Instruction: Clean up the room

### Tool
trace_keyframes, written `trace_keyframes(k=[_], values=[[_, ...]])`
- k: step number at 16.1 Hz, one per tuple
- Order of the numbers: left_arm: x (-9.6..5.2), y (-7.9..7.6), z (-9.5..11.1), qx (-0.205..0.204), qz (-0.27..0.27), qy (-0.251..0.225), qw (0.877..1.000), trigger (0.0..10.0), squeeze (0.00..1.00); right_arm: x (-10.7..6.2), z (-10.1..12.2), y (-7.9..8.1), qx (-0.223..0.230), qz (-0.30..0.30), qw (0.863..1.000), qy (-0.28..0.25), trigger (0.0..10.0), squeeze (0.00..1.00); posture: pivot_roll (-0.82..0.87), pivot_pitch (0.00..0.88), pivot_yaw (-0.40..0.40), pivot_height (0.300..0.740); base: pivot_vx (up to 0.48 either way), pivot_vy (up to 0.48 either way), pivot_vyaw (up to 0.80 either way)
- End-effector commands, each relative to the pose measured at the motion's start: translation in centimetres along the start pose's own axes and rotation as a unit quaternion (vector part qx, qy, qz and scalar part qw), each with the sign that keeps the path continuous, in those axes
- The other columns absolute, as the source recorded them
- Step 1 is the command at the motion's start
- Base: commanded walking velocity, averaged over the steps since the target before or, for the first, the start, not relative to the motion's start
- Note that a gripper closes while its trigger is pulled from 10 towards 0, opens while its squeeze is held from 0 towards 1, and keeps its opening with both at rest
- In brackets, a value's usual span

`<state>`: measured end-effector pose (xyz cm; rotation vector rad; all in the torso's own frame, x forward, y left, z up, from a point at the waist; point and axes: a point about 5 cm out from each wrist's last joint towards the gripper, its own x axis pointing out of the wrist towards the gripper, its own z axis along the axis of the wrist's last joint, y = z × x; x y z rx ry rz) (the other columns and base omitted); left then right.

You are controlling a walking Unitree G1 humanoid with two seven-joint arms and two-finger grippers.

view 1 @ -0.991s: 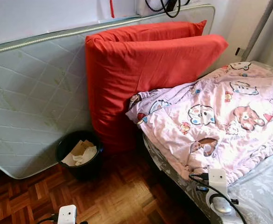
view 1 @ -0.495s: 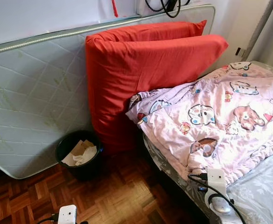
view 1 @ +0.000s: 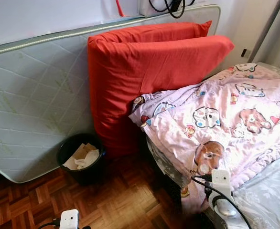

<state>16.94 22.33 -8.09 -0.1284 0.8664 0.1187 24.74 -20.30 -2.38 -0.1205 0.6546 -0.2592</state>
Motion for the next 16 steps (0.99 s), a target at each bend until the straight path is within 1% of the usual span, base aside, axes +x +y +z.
trace_keyframes(k=[1,2,4,5,6,8,9,10,12,13,16], values=[[0.0,-0.2,-0.2,0.000,-0.004,0.008,1.000,10.0,0.00,0.0,0.1,0.2,0.018,0.010,1.000,-0.008,10.0,0.00,0.03,0.000,-0.011,0.740,0.000,0.000,0.00],[0.1,-0.3,-0.1,0.000,-0.005,0.008,1.000,10.0,0.00,0.2,-0.2,0.6,0.023,0.027,0.999,-0.002,10.0,0.00,0.03,0.000,-0.010,0.740,0.000,0.000,0.00],[0.1,-0.3,-0.1,0.002,-0.005,0.009,1.000,10.0,0.00,0.2,-0.9,1.3,0.005,0.054,0.999,0.004,10.0,0.00,0.02,0.000,-0.008,0.740,0.000,0.000,0.00],[0.1,-0.4,-0.2,0.004,-0.007,0.011,1.000,10.0,0.00,0.2,-1.9,1.7,0.001,0.071,0.997,0.021,10.0,0.00,0.02,0.000,-0.006,0.740,0.000,0.000,0.00],[0.1,-0.4,-0.2,0.006,-0.007,0.012,1.000,10.0,0.00,-0.2,-3.6,2.0,-0.020,0.090,0.994,0.052,10.0,0.00,0.02,0.000,-0.005,0.740,0.000,0.000,0.00],[0.1,-0.5,-0.2,0.011,-0.009,0.013,1.000,10.0,0.00,-1.0,-6.2,2.3,-0.021,0.118,0.988,0.098,10.0,0.00,0.02,0.000,-0.010,0.740,0.000,0.000,0.00],[0.1,-0.6,-0.1,0.012,-0.010,0.013,1.000,10.0,0.00,-1.5,-7.4,2.3,-0.024,0.124,0.985,0.118,10.0,0.00,0.02,0.000,-0.010,0.740,0.000,0.000,0.00],[0.2,-0.7,-0.1,0.012,-0.011,0.012,1.000,10.0,0.00,-1.6,-7.6,2.3,-0.022,0.123,0.984,0.124,10.0,0.00,0.03,0.000,-0.010,0.740,0.000,0.000,0.00],[0.3,-1.1,0.3,0.020,-0.019,0.010,1.000,10.0,0.00,-2.2,-9.2,2.0,-0.019,0.115,0.981,0.153,10.0,0.00,0.03,0.000,-0.005,0.740,0.000,0.000,0.00],[0.4,-1.2,0.5,0.020,-0.019,0.007,1.000,10.0,0.00,-2.3,-9.3,1.9,-0.016,0.108,0.982,0.153,10.0,0.00,0.03,0.000,-0.004,0.740,0.000,0.000,0.00],[0.5,-1.5,0.8,0.021,-0.019,0.002,1.000,10.0,0.00,-2.8,-10.4,1.8,-0.026,0.102,0.981,0.166,10.0,0.00,0.03,0.000,-0.004,0.740,0.000,0.000,0.80]])
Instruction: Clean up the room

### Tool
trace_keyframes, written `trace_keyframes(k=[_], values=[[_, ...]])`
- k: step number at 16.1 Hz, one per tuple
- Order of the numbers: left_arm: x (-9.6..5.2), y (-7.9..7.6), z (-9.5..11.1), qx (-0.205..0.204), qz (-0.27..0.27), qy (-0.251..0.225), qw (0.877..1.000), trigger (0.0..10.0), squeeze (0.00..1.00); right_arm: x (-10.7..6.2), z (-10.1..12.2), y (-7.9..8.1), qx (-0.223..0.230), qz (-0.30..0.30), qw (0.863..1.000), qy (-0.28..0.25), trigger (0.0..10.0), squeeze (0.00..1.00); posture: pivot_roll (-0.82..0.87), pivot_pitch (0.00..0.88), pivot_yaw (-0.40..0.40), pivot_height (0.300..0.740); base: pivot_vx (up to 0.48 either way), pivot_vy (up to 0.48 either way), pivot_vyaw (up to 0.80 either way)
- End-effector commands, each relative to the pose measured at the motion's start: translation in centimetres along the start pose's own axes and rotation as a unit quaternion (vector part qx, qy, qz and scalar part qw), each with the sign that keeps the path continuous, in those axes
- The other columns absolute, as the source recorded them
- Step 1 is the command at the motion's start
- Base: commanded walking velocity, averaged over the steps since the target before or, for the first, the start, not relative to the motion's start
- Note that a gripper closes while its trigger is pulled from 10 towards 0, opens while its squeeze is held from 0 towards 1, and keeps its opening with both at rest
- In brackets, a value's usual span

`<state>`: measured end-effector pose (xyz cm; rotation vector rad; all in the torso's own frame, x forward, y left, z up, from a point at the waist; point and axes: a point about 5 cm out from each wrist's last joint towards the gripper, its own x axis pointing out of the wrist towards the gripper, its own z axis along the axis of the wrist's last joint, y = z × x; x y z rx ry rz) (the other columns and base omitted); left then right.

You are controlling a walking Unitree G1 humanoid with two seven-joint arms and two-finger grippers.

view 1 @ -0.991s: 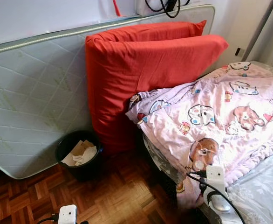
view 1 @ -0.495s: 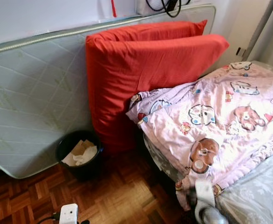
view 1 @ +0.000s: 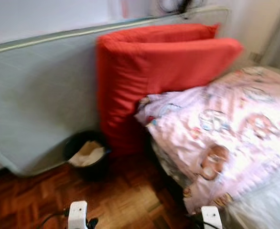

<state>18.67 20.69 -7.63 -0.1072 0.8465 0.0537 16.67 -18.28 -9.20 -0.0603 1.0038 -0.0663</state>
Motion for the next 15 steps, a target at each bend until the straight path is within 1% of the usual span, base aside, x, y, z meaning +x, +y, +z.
trace_keyframes(k=[1,5,7,9,15], values=[[-0.2,0.3,-0.7,-0.002,0.006,0.013,1.000,10.0,0.00,-0.1,-0.3,0.1,-0.005,0.002,1.000,0.001,10.0,0.00,0.03,0.000,-0.004,0.740,0.000,0.000,0.80],[-0.4,0.2,-1.6,-0.003,0.009,0.025,1.000,10.0,0.00,0.0,-0.1,-0.3,-0.012,-0.002,1.000,0.001,10.0,0.00,0.04,0.000,-0.019,0.740,0.000,0.000,0.80],[-0.4,0.2,-1.5,-0.005,0.009,0.023,1.000,10.0,0.00,0.1,0.5,0.1,-0.013,0.004,1.000,-0.008,10.0,0.00,0.06,0.000,-0.023,0.740,0.000,0.000,0.80],[-0.3,0.3,-1.3,-0.007,0.013,0.020,1.000,10.0,0.00,0.1,0.8,0.4,-0.024,0.010,1.000,-0.010,10.0,0.00,0.05,0.000,-0.023,0.740,0.000,0.000,0.80],[-0.3,0.3,-1.3,-0.007,0.014,0.025,1.000,10.0,0.00,0.1,0.7,-0.1,-0.009,0.000,1.000,-0.008,10.0,0.00,0.03,0.000,-0.016,0.740,0.000,0.000,0.80]])
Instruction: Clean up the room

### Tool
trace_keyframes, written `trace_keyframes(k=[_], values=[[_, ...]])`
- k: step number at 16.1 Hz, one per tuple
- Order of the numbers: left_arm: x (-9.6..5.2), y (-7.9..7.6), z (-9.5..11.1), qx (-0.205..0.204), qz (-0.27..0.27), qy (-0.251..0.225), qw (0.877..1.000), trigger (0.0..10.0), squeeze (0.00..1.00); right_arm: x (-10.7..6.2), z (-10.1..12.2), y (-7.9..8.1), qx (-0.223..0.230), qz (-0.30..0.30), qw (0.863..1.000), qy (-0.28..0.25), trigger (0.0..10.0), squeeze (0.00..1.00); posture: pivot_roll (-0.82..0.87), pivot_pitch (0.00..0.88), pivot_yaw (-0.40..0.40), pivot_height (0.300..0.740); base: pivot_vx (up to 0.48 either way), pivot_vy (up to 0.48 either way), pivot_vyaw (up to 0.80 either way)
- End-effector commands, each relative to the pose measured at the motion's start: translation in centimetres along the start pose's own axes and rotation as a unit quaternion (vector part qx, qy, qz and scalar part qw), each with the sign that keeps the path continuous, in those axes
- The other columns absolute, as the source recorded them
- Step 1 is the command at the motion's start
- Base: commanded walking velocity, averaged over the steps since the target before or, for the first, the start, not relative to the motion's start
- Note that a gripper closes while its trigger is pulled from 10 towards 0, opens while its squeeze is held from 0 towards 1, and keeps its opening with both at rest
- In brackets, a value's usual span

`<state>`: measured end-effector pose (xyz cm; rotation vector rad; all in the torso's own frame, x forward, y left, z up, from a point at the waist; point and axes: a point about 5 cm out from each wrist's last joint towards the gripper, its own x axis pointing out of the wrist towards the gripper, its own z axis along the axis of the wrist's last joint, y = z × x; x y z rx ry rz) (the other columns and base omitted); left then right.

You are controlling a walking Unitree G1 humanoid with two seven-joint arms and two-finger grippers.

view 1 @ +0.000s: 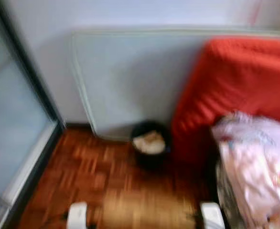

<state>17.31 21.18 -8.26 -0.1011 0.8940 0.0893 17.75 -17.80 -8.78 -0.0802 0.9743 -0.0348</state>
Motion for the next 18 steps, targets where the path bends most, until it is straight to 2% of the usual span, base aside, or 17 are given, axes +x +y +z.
trace_keyframes(k=[1,9,11,14,16,17,18], values=[[0.1,-0.4,0.0,-0.003,-0.004,0.004,1.000,10.0,0.00,-0.1,-0.6,-0.6,0.004,-0.006,1.000,0.009,10.0,0.00,0.03,0.000,-0.017,0.740,0.000,0.000,0.80],[-0.4,1.6,-0.8,-0.011,0.015,0.022,1.000,10.0,0.00,-0.2,-1.1,-1.0,0.001,-0.002,1.000,0.016,10.0,0.00,0.04,0.000,-0.032,0.740,0.000,0.000,0.80],[-0.5,1.8,-1.0,-0.016,0.018,0.026,0.999,10.0,0.00,-0.2,-1.2,-0.9,0.010,0.003,1.000,0.013,10.0,0.00,0.04,0.000,-0.032,0.740,0.000,0.000,0.00],[-0.4,1.1,-1.2,-0.017,0.015,0.030,0.999,10.0,0.00,-0.2,-1.1,-0.7,0.011,0.007,1.000,0.012,10.0,0.00,0.04,0.000,-0.035,0.740,0.221,0.000,0.00],[-0.3,0.6,-1.2,-0.017,0.011,0.030,0.999,10.0,0.00,-0.2,-1.2,-0.6,-0.004,0.013,1.000,0.016,10.0,0.00,0.04,0.000,-0.034,0.740,0.341,0.000,0.00],[-0.4,0.7,-1.3,-0.018,0.012,0.031,0.999,10.0,0.00,-0.2,-1.3,-0.4,-0.016,0.021,1.000,0.017,10.0,0.00,0.05,0.000,-0.035,0.740,0.341,0.000,0.80],[-0.4,0.9,-1.3,-0.021,0.012,0.030,0.999,10.0,0.00,-0.3,-1.4,-0.4,-0.009,0.018,1.000,0.017,10.0,0.00,0.05,0.000,-0.038,0.740,0.345,0.000,0.80]])
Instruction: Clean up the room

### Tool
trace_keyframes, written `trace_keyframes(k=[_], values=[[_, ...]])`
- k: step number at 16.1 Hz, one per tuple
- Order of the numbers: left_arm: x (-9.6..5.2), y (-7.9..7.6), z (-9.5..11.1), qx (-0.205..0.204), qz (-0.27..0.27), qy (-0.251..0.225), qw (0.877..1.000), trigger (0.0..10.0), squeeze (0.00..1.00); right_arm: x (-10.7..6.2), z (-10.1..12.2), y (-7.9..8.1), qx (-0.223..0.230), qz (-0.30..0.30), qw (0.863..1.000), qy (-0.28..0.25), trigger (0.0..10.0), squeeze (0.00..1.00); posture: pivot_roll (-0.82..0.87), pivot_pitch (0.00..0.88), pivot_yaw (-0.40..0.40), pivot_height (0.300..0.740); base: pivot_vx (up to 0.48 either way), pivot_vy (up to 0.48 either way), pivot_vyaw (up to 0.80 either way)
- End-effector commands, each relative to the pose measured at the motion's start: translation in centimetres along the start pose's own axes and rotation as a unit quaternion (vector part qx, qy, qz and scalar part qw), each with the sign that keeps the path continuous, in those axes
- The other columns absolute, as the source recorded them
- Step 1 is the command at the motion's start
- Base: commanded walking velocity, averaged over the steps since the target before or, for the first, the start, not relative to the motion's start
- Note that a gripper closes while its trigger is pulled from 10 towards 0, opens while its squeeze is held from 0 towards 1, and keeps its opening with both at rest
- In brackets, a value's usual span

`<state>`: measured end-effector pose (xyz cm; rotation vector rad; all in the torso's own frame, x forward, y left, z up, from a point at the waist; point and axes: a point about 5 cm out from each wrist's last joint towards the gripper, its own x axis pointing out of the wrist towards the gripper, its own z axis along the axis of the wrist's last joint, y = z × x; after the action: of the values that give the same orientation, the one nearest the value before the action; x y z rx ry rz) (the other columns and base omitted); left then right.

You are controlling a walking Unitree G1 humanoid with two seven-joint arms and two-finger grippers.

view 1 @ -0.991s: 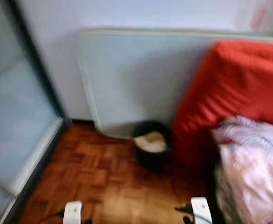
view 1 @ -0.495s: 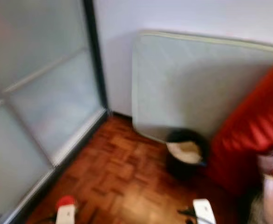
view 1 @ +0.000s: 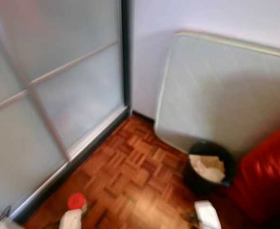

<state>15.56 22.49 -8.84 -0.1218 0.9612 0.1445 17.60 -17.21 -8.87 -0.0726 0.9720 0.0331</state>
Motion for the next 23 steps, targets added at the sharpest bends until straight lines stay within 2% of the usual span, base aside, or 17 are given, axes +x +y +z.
trace_keyframes(k=[1,11,14,17,18,22,23], values=[[0.2,-0.7,0.2,-0.001,-0.010,-0.003,1.000,10.0,0.00,-0.3,-1.3,-1.0,0.005,-0.013,1.000,0.020,10.0,0.00,0.05,0.000,-0.038,0.740,0.341,0.000,0.80],[0.3,-1.1,0.5,-0.003,-0.015,-0.007,1.000,10.0,0.00,-0.4,-1.5,-0.9,0.031,-0.013,0.999,0.020,10.0,0.00,0.05,0.000,-0.037,0.740,0.351,0.000,0.06],[0.3,-1.2,0.5,-0.004,-0.017,-0.008,1.000,10.0,0.00,-0.4,-1.7,-0.8,0.019,-0.002,1.000,0.025,10.0,0.00,0.06,0.000,-0.040,0.740,0.352,0.000,0.00],[-0.1,0.1,0.0,-0.007,-0.011,-0.006,1.000,10.0,0.00,-0.5,-2.1,-1.2,0.022,-0.005,0.999,0.031,10.0,0.00,0.06,0.000,-0.041,0.740,0.356,0.000,0.00],[-0.2,0.4,-0.1,-0.007,-0.009,-0.003,1.000,10.0,0.00,-0.6,-2.5,-1.8,0.023,-0.011,0.999,0.038,10.0,0.00,0.06,0.000,-0.040,0.740,0.360,0.000,0.00],[-0.3,0.6,-0.5,-0.008,-0.008,0.002,1.000,10.0,0.00,-0.8,-3.1,-2.2,0.009,-0.005,0.999,0.045,10.0,0.00,0.06,0.000,-0.041,0.740,0.375,0.000,0.00],[-0.3,0.6,-0.5,-0.008,-0.008,0.003,1.000,10.0,0.00,-0.8,-3.0,-1.8,-0.003,0.001,0.999,0.045,10.0,0.00,0.06,0.000,-0.041,0.740,0.390,0.000,0.80]])
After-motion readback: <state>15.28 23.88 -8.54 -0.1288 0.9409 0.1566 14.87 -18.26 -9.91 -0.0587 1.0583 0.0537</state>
